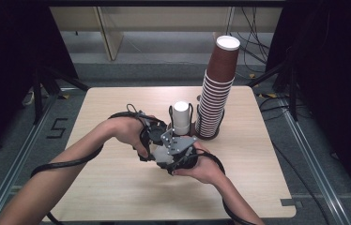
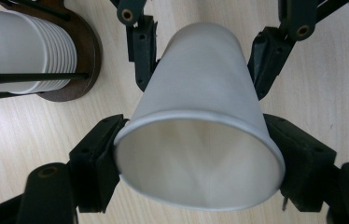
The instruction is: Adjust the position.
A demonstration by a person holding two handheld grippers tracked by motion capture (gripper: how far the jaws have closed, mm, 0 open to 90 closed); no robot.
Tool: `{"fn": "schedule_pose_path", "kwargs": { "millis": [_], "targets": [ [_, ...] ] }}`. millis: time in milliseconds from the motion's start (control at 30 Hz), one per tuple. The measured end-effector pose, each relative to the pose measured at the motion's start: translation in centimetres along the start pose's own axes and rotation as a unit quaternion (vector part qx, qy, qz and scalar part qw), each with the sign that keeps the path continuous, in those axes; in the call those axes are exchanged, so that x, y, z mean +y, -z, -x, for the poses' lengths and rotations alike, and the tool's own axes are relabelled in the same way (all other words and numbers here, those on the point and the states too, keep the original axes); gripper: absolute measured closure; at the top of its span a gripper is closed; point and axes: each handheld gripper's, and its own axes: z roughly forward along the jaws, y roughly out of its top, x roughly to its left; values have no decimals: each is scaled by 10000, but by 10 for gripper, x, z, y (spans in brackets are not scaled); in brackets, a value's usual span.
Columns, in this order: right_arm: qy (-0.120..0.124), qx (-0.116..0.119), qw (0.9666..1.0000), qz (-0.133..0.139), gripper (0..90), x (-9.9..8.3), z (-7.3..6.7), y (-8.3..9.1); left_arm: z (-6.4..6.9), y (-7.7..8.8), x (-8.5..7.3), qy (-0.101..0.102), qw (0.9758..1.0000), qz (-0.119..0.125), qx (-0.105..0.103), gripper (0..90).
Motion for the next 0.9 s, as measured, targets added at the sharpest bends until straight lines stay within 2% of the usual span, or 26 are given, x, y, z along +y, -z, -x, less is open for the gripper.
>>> {"fn": "schedule_pose_path", "kwargs": {
  "millis": [200,233,367,467,500,533,567,600,633,667,700,733,767,800,833,867,900],
  "targets": [
    [10,22,10000,-2,340,0,0,-2,0,1,0,30,10000,70,-5,252],
    [-57,22,10000,17,343,-1,-1,-2,0,1,0,25,10000,76,-5,252],
    [-74,3,10000,17,345,-1,-1,-2,0,0,-1,62,9998,169,14,245],
    [-63,-86,9999,52,342,-3,-2,0,0,0,-4,115,9993,368,23,212],
    [-63,-86,9999,52,342,-3,-2,0,1,-1,-5,227,9985,502,23,212],
    [-26,-121,9999,65,342,-4,-2,0,0,-1,-7,204,9985,510,25,187],
    [-63,-160,9998,61,342,-6,-3,1,2,-2,-9,329,9973,658,35,133],
    [-63,-160,9998,61,342,-6,-3,1,2,0,-11,276,9972,693,110,133],
    [-189,-194,9996,74,341,-9,-3,3,2,0,-14,322,9961,812,129,89],
    [-157,-241,9995,128,341,-10,-1,4,1,2,-17,261,9952,917,202,75],
    [-157,-241,9995,128,341,-10,-1,4,3,3,-21,418,9932,1067,220,75],
    [-362,-296,9988,149,341,-12,-2,5,4,4,-25,544,9908,1213,259,73],
    [-459,-425,9977,251,340,-15,-1,7,5,6,-33,758,9844,1548,357,71],
    [-459,-425,9977,251,340,-15,-1,7,5,6,-33,758,9844,1548,357,68],
    [-496,-555,9965,375,339,-17,1,8,5,7,-38,898,9799,1729,424,70],
    [-550,-617,9956,450,339,-17,1,8,6,7,-43,1095,9739,1928,476,72],
    [-611,-676,9944,529,338,-17,1,8,8,6,-52,1374,9624,2262,608,75]
  ]
}}
